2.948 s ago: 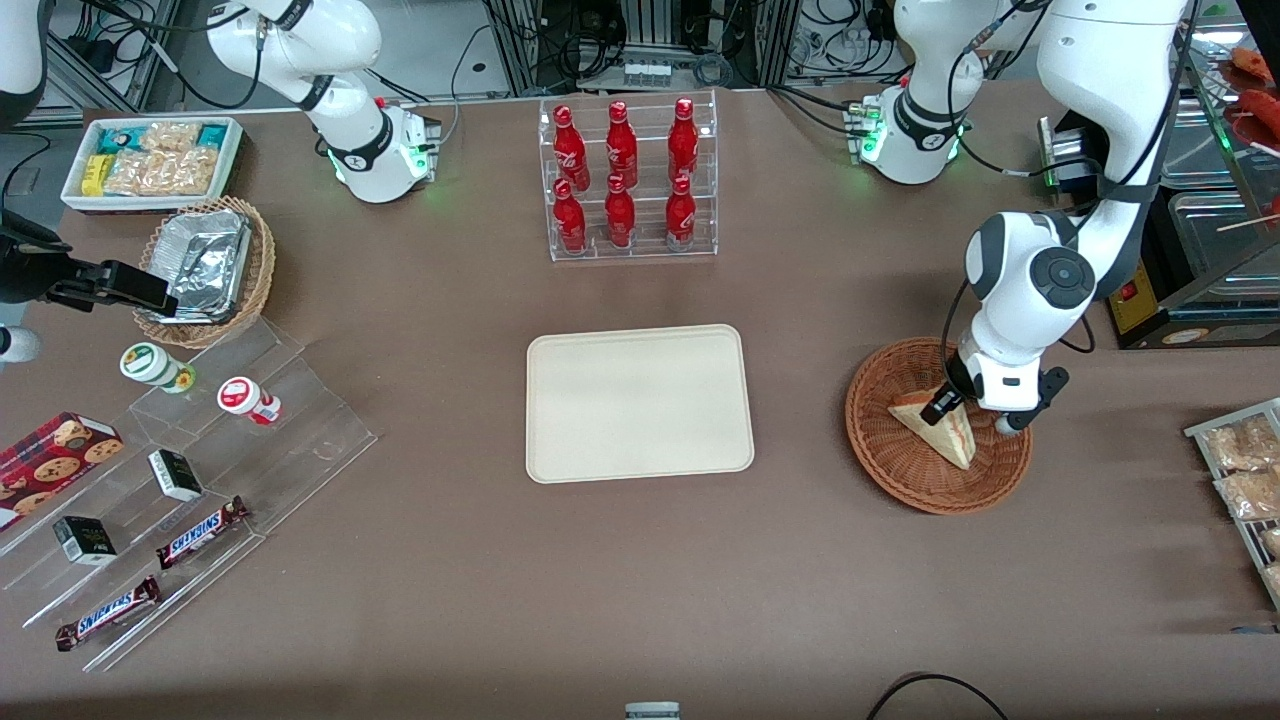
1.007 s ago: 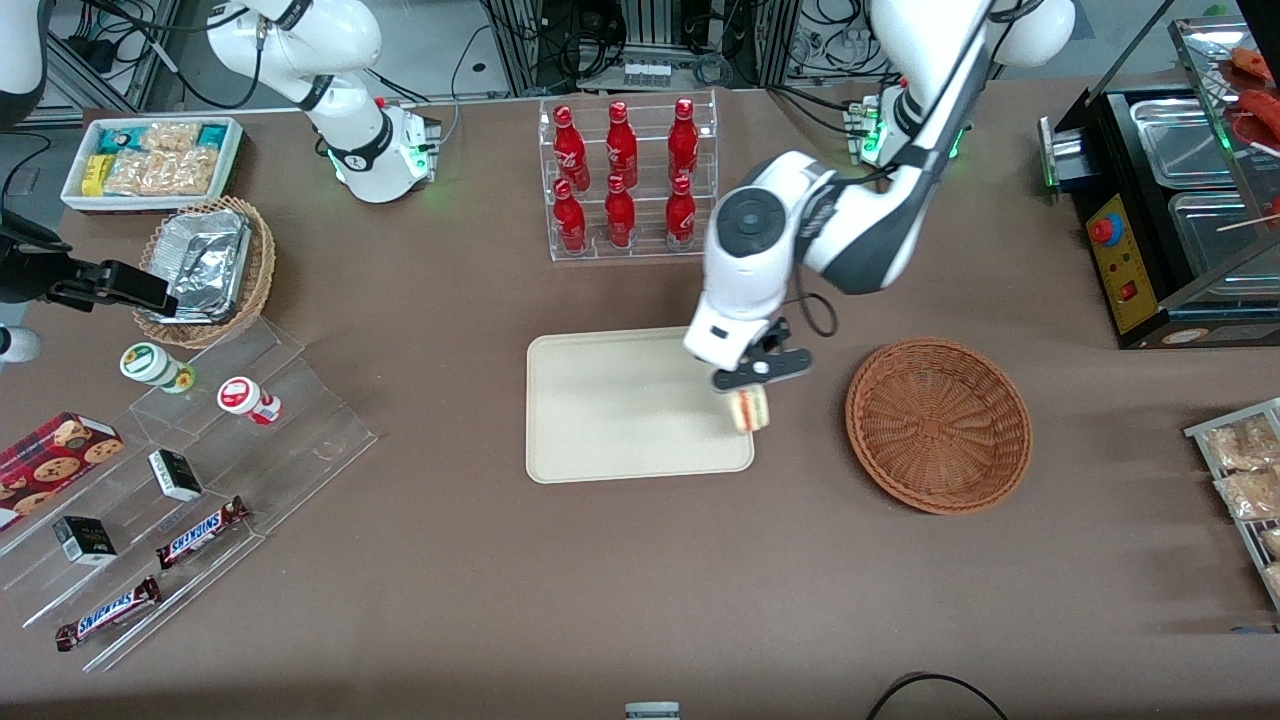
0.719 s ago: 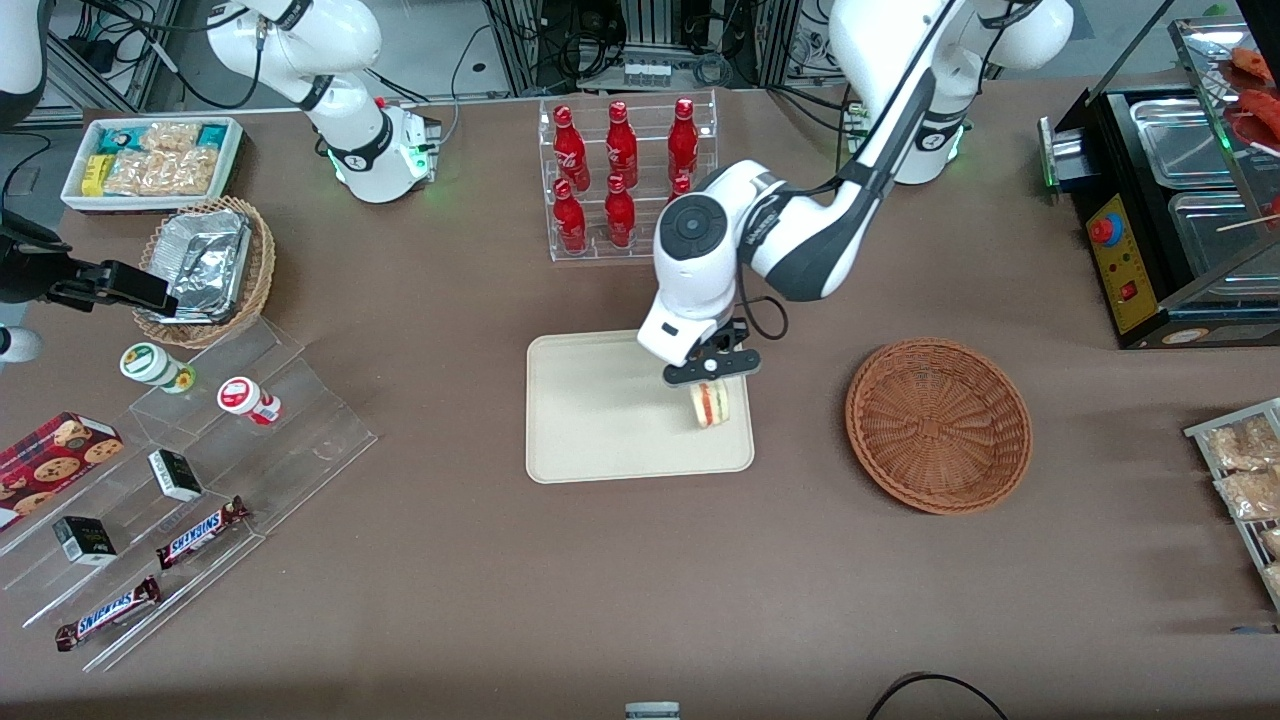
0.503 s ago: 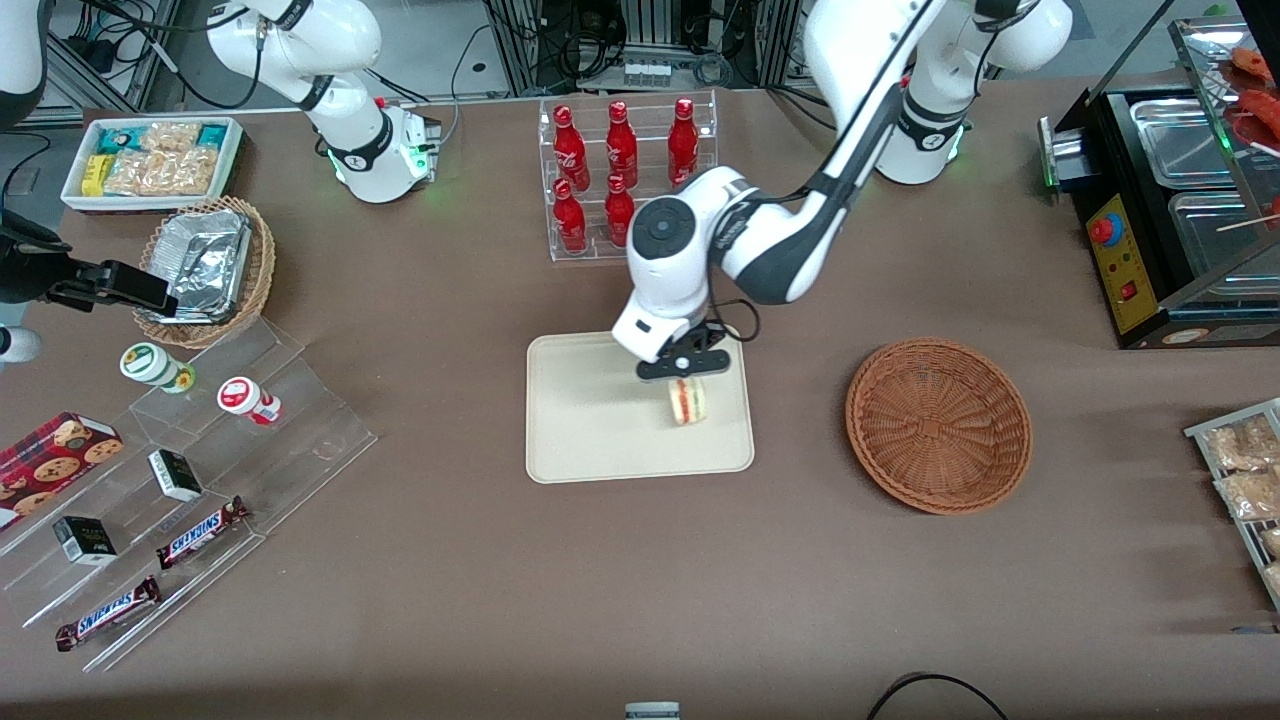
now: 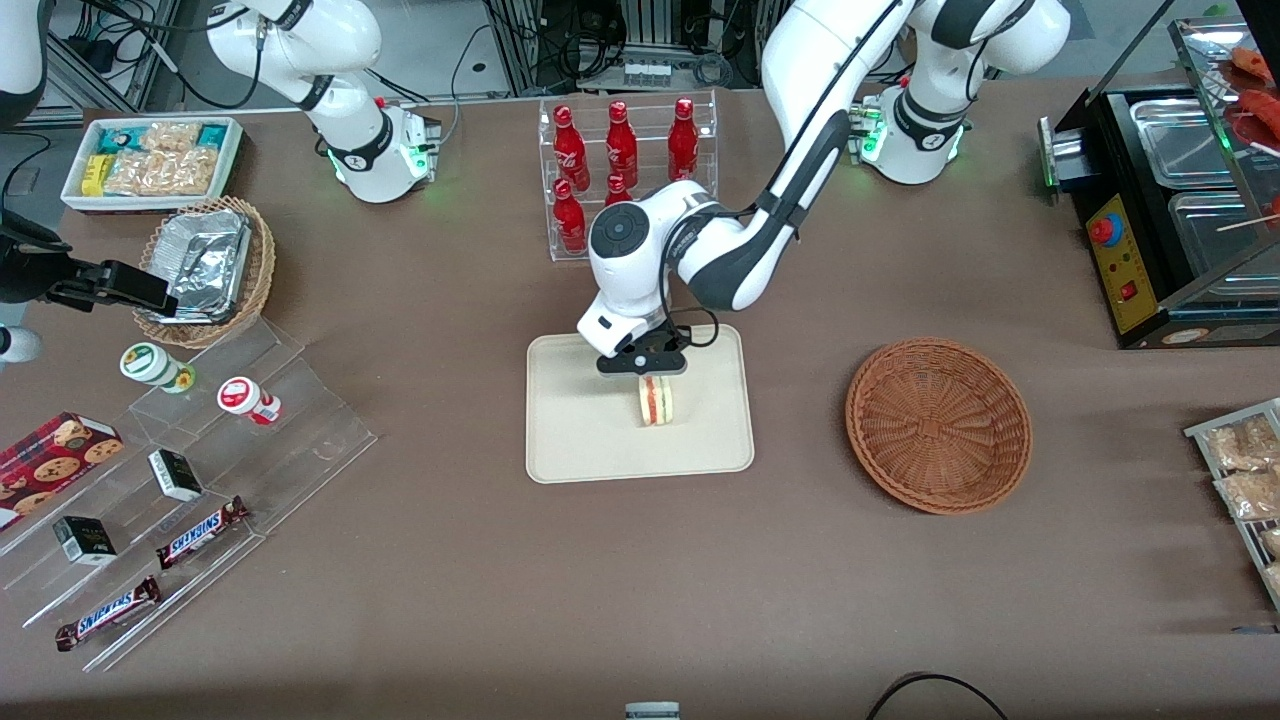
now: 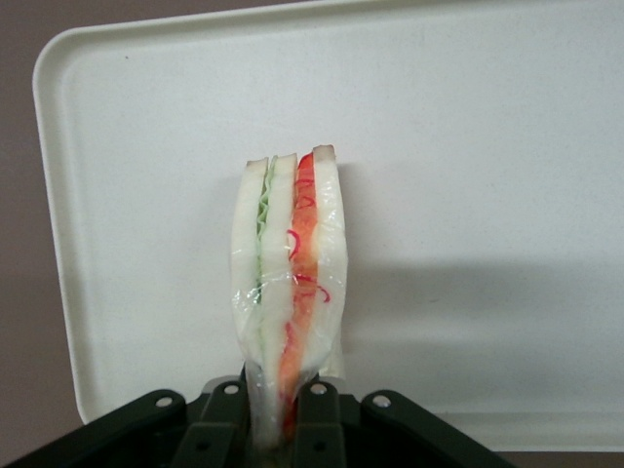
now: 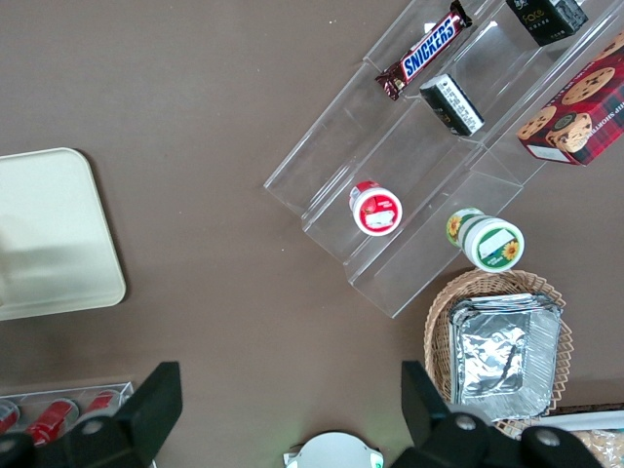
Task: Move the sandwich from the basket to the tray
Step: 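Lower the sandwich onto the tray and open the left gripper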
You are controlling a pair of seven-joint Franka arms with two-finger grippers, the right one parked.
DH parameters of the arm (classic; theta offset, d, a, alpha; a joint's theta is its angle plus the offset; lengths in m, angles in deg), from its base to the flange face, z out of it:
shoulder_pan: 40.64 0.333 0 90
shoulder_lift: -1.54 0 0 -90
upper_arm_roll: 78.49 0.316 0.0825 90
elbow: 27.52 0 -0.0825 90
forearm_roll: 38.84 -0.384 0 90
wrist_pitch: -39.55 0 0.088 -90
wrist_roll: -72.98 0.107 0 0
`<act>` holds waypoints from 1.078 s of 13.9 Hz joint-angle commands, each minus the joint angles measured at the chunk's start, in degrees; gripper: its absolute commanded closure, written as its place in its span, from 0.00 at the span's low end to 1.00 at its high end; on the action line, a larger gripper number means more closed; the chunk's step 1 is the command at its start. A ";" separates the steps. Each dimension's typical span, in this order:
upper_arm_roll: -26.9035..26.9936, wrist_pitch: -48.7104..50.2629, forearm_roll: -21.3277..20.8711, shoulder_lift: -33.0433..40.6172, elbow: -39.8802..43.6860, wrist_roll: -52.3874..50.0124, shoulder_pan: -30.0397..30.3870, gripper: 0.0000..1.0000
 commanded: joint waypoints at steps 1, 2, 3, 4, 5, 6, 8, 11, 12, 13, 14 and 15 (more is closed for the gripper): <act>0.79 -0.91 -1.26 -1.25 1.77 -0.60 -1.35 1.00; 0.79 -1.09 -1.26 -1.34 1.69 -0.69 -1.35 1.00; 0.79 -1.53 -1.09 -1.42 1.69 -0.61 -1.35 1.00; 0.79 -1.96 -0.91 -1.95 1.77 -0.61 -1.35 1.00; 0.79 -1.97 -0.91 -2.30 1.77 -0.61 -1.35 1.00; 0.79 -2.14 -0.91 -2.39 1.77 -0.69 -1.35 1.00; 0.70 -2.76 -0.73 -2.57 1.69 -0.96 -1.35 1.00; 0.70 -2.94 -0.29 -2.66 1.69 -1.13 -1.35 0.64; 0.70 -2.94 -0.38 -2.66 1.69 -0.87 -1.35 0.12; 0.70 -2.85 -0.29 -2.48 1.69 -1.13 -1.35 0.00; 0.70 -2.76 -0.21 -2.13 1.69 -1.05 -1.18 0.00; 0.70 -2.67 -0.03 -1.69 1.77 -1.13 -1.00 0.00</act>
